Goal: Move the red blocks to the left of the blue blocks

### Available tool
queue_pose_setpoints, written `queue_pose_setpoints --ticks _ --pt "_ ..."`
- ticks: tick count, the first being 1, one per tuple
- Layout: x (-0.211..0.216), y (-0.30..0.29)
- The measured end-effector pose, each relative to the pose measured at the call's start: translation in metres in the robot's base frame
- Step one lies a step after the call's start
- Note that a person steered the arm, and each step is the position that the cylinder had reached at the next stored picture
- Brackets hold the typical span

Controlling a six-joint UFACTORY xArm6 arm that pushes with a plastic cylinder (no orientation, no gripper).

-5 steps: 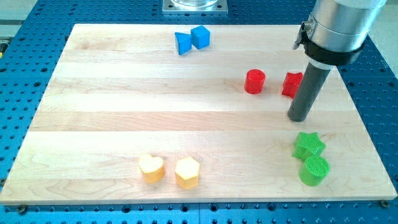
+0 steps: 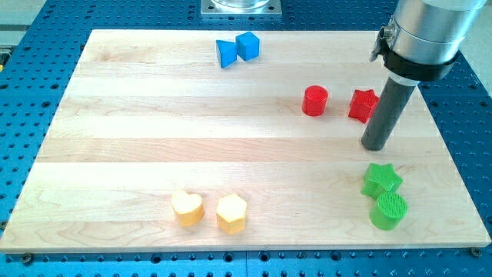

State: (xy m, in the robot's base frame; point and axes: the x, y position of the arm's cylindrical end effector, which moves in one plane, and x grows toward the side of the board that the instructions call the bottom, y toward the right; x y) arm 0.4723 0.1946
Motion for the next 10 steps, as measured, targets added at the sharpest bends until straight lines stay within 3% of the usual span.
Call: queue_pose_setpoints --ticks 1,2,3,4,5,6,7,8,9,10 --pt "0.000 -0.001" --pt "-0.018 0.062" --pt "-0.058 0.018" --pt "-0.063 -0.085" --pt "-0.075 -0.136" --pt "-0.056 -0.061" --pt "-0.070 -0.012" --pt "-0.135 -0.068" --pt "-0.153 -0.179" --pt "-0.163 -0.124"
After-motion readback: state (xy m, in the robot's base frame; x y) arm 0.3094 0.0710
